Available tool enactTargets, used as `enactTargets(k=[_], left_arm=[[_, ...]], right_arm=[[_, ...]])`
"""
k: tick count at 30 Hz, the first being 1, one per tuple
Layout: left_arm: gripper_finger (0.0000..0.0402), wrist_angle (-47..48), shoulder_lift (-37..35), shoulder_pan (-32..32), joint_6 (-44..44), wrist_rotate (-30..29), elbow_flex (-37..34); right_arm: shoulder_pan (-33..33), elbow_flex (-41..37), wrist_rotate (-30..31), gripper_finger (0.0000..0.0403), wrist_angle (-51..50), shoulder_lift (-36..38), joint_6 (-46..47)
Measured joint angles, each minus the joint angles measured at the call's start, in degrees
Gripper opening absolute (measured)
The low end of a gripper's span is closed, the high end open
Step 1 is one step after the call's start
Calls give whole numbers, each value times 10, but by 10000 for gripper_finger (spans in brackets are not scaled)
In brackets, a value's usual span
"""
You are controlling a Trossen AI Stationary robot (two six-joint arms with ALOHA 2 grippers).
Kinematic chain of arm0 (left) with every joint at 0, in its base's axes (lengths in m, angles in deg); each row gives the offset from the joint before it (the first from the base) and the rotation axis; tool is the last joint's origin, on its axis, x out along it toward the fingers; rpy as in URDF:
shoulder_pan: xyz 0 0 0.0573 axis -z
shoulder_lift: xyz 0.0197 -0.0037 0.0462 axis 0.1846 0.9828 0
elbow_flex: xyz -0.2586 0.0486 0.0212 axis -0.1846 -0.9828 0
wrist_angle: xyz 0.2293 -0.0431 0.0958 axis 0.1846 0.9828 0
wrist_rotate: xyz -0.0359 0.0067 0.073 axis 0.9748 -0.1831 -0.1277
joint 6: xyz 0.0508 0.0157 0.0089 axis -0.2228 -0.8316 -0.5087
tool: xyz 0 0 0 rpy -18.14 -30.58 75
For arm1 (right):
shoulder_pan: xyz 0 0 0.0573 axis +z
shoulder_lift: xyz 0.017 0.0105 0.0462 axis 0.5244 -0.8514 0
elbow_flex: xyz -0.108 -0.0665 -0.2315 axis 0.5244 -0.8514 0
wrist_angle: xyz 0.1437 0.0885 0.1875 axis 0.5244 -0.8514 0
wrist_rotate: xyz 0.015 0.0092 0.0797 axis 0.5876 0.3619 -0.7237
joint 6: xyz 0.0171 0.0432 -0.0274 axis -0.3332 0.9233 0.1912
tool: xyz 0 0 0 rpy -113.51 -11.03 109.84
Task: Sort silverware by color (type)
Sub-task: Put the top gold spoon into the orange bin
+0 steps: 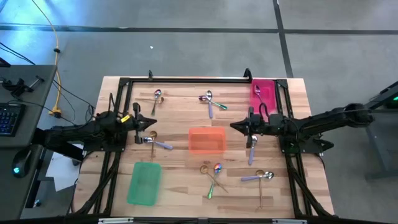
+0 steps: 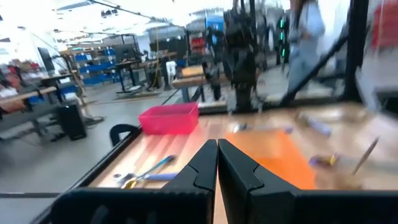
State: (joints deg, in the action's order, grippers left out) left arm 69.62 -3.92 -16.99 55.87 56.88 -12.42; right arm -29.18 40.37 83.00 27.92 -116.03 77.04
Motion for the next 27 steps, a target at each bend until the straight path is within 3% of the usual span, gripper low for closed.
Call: enactTargets(k=[6, 12, 18, 21, 24, 27], left_arm=[[5, -53, 9, 0, 108, -4, 0], [5, -48, 84, -5, 188, 10, 11], [6, -51, 215, -15, 191, -38, 65], [10, -42, 288, -38, 158, -29, 110], [13, 9, 365, -74, 132, 1, 176], [13, 120, 443, -126, 98, 21, 264]], right_arm=[[4, 0, 28, 0, 7, 0, -27], [-15, 0, 28, 0, 7, 0, -66], [-46, 0, 25, 0, 7, 0, -85], [-61, 0, 18, 0, 7, 0, -81], [-81, 0, 15, 0, 13, -1, -110], [-105, 3, 15, 0, 20, -1, -135]])
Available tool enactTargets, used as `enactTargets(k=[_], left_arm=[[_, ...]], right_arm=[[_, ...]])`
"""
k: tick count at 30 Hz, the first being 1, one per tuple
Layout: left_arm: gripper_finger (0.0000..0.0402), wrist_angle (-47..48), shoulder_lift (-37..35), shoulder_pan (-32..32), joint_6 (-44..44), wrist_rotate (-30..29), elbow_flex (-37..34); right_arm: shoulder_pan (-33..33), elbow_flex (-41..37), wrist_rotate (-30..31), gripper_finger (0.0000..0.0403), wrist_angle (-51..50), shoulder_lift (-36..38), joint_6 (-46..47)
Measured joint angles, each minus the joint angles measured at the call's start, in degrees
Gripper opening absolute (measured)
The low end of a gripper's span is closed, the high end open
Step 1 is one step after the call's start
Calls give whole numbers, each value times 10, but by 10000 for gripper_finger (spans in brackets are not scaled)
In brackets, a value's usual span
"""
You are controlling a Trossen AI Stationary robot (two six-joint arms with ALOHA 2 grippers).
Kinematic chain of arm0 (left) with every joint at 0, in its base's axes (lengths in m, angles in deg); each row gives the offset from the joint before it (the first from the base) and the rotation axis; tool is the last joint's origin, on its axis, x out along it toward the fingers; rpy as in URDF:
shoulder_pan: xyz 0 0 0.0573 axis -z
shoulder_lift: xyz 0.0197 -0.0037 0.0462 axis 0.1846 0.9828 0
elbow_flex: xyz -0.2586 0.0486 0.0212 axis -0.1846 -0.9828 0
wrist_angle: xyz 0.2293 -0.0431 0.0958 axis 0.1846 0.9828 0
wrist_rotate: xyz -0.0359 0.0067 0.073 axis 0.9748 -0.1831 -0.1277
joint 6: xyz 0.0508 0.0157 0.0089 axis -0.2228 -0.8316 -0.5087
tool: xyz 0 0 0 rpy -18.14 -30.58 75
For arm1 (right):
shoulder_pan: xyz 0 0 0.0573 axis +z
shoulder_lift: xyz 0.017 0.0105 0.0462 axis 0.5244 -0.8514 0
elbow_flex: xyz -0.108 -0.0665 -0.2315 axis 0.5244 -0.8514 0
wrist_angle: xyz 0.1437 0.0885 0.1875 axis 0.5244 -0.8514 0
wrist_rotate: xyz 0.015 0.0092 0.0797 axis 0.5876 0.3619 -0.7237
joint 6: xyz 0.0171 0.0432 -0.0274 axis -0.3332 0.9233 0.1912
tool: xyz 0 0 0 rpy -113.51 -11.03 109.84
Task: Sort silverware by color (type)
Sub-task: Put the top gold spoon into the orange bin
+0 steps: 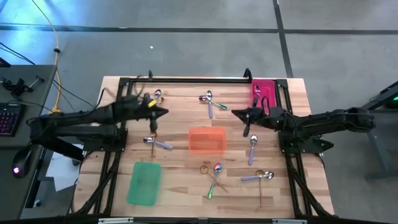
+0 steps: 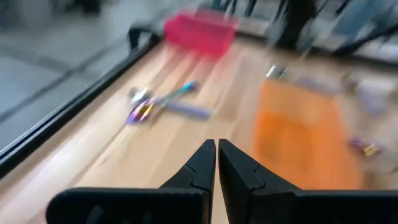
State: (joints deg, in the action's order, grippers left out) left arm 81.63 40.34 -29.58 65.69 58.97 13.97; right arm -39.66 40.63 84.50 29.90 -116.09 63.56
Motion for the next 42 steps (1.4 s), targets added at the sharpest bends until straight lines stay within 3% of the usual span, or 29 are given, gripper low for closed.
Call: enactTargets(k=[6, 10, 14, 20, 25, 42], left_arm=[[12, 256, 162, -113, -66, 20, 170], [21, 342, 248, -162, -125, 18, 225], [46, 359, 312, -192, -192, -5, 239], [104, 358, 372, -215, -263, -93, 240], [138, 350, 407, -236, -303, -98, 240], [143, 291, 518, -295, -391, -97, 240]], right_arm=[[-51, 31, -66, 0, -7, 0, -47], [-73, 42, -117, 0, -17, 0, -66], [-87, 44, -137, 0, -27, 0, -91], [-97, 44, -147, 0, -42, 0, -96], [-97, 44, -147, 0, -44, 0, -98], [-97, 44, -150, 0, -44, 0, -96]])
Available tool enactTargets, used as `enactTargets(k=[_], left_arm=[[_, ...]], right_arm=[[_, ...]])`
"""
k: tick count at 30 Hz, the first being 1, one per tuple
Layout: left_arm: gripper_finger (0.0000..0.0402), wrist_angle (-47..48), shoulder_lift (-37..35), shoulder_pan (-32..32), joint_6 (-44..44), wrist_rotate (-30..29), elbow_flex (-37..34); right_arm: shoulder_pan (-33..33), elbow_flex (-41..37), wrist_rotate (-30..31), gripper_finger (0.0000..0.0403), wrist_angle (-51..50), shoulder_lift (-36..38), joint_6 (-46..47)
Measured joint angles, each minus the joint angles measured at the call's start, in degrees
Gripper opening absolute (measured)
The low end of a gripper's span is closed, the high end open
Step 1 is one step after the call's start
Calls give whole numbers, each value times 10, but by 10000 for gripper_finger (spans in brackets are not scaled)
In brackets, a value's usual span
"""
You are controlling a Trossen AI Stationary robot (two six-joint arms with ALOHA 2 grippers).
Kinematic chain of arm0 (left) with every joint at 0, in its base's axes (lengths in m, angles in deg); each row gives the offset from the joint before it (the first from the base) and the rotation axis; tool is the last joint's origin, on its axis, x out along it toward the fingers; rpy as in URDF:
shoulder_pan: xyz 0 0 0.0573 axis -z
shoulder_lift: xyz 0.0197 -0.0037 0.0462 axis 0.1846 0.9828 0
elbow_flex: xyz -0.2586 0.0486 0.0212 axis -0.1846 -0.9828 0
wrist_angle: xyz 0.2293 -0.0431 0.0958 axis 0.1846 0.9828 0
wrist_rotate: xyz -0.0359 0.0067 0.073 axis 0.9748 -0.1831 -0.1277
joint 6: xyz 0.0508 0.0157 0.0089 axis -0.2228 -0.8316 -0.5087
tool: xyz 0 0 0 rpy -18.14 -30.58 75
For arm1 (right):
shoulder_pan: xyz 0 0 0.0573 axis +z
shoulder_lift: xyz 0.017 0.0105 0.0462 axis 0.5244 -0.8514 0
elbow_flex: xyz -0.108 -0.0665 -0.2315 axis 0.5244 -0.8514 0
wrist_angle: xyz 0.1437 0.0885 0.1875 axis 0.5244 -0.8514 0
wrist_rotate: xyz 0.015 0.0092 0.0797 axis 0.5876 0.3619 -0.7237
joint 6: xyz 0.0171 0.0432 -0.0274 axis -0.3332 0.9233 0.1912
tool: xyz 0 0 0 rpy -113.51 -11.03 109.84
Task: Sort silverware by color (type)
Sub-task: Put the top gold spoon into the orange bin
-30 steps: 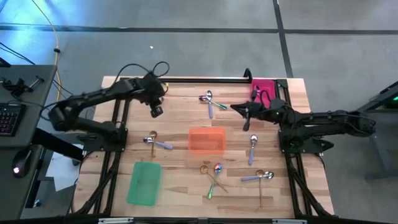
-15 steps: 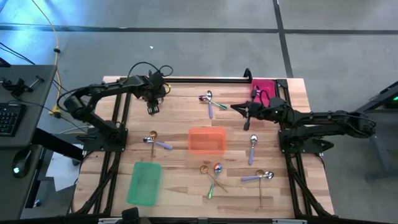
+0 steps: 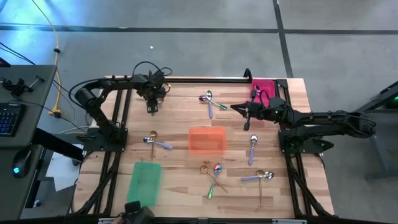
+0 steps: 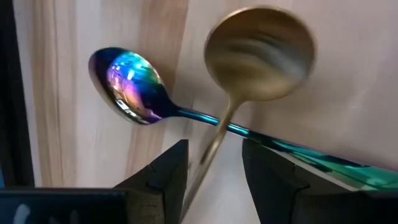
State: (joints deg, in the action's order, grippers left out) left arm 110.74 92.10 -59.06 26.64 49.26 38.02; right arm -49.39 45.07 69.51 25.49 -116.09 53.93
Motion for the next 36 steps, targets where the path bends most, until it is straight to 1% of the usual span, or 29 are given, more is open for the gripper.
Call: enactTargets(k=[2, 5, 9, 11, 12, 15, 18, 22, 24, 26, 28, 30, 33, 36], left_arm=[[135, -2, 6, 0, -2, 1, 1], [107, 0, 11, 0, -21, 4, 2], [47, 3, 6, 0, -42, 5, 0], [17, -1, 1, 0, -46, -7, -1], [11, -7, -3, 0, -48, -24, -2], [12, 8, -26, -3, -42, -59, -1], [7, 30, -58, 3, -21, -65, -1], [6, 72, -116, 27, 41, -61, -1], [6, 84, -146, 56, 85, -55, -1], [5, 99, -175, 96, 149, -52, -1], [5, 99, -196, 145, 221, -51, -1], [5, 98, -209, 199, 288, -39, -1], [5, 89, -210, 282, 374, -12, 6], [4, 62, -194, 359, 437, 5, 37]], right_arm=[[0, 0, 0, 0, 0, 0, 3], [0, 0, 0, 0, 0, 0, 3], [0, 0, 0, 0, 0, 0, 3], [0, 0, 0, 0, 0, 0, 3], [0, 0, 0, 0, 0, 0, 3], [0, 0, 0, 0, 0, 0, 3], [0, 0, 0, 0, 0, 0, 4], [0, 0, 1, 0, 0, 0, 5], [0, 0, 1, 0, 0, 0, 5], [0, 0, 1, 0, 0, 0, 7], [0, 0, 1, 0, 0, 0, 18], [0, 0, 1, 0, 0, 0, 23], [0, 0, 1, 0, 0, 0, 37], [0, 0, 1, 0, 0, 0, 55]])
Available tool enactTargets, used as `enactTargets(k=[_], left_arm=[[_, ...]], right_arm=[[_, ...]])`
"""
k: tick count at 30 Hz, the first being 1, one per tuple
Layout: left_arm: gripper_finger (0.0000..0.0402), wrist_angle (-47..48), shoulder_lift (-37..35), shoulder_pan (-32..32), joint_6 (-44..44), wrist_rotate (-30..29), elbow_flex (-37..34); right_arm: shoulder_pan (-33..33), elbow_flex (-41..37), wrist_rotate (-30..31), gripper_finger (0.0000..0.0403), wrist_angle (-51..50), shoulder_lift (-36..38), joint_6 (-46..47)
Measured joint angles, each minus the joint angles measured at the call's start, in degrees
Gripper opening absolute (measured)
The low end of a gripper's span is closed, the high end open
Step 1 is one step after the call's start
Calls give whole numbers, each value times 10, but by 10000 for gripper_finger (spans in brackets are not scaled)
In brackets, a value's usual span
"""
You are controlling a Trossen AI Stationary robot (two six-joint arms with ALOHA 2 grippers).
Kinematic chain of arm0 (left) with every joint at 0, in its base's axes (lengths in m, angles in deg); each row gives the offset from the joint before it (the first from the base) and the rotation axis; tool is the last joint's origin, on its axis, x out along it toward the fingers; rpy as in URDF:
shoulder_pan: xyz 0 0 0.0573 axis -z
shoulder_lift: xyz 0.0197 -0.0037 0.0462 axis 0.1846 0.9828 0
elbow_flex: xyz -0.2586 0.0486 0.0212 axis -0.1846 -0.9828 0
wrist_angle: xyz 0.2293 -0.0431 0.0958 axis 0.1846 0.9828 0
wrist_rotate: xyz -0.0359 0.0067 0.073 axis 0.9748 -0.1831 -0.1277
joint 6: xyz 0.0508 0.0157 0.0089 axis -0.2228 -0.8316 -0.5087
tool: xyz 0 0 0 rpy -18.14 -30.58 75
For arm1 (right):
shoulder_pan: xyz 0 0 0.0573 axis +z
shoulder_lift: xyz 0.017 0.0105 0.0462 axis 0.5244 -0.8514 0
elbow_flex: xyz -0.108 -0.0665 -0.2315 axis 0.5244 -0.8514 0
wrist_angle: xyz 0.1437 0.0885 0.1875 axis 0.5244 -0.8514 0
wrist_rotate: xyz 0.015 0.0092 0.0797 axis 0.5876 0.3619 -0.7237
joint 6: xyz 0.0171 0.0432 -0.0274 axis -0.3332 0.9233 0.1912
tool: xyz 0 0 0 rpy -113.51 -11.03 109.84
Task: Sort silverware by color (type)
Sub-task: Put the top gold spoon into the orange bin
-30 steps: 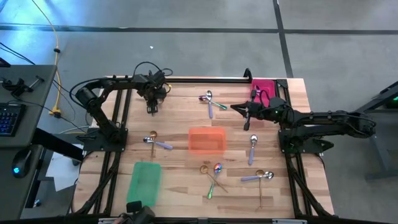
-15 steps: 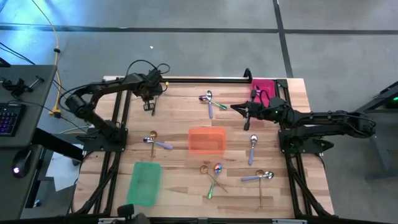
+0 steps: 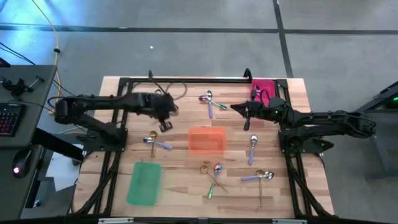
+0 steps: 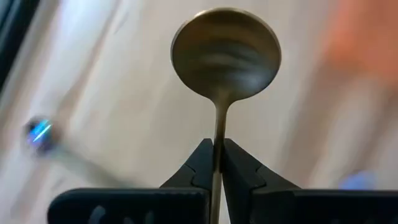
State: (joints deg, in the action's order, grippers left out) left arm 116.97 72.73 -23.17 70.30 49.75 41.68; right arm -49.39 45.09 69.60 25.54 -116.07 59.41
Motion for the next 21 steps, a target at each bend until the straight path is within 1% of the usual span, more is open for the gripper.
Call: enactTargets(k=[5, 11, 14, 16, 21], left_arm=[[4, -29, 61, 92, 74, 1, 90], [4, -31, 164, 153, 103, 5, 226], [4, -33, 214, 167, 94, 19, 287], [3, -33, 247, 169, 89, 31, 315], [3, -31, 318, 149, 89, 61, 347]], right_arm=[[0, 0, 0, 0, 0, 0, 15], [0, 0, 0, 0, 0, 0, 26], [0, 0, 2, 0, 0, 0, 27], [0, 0, 2, 0, 0, 0, 28], [0, -1, 2, 0, -2, 0, 27]])
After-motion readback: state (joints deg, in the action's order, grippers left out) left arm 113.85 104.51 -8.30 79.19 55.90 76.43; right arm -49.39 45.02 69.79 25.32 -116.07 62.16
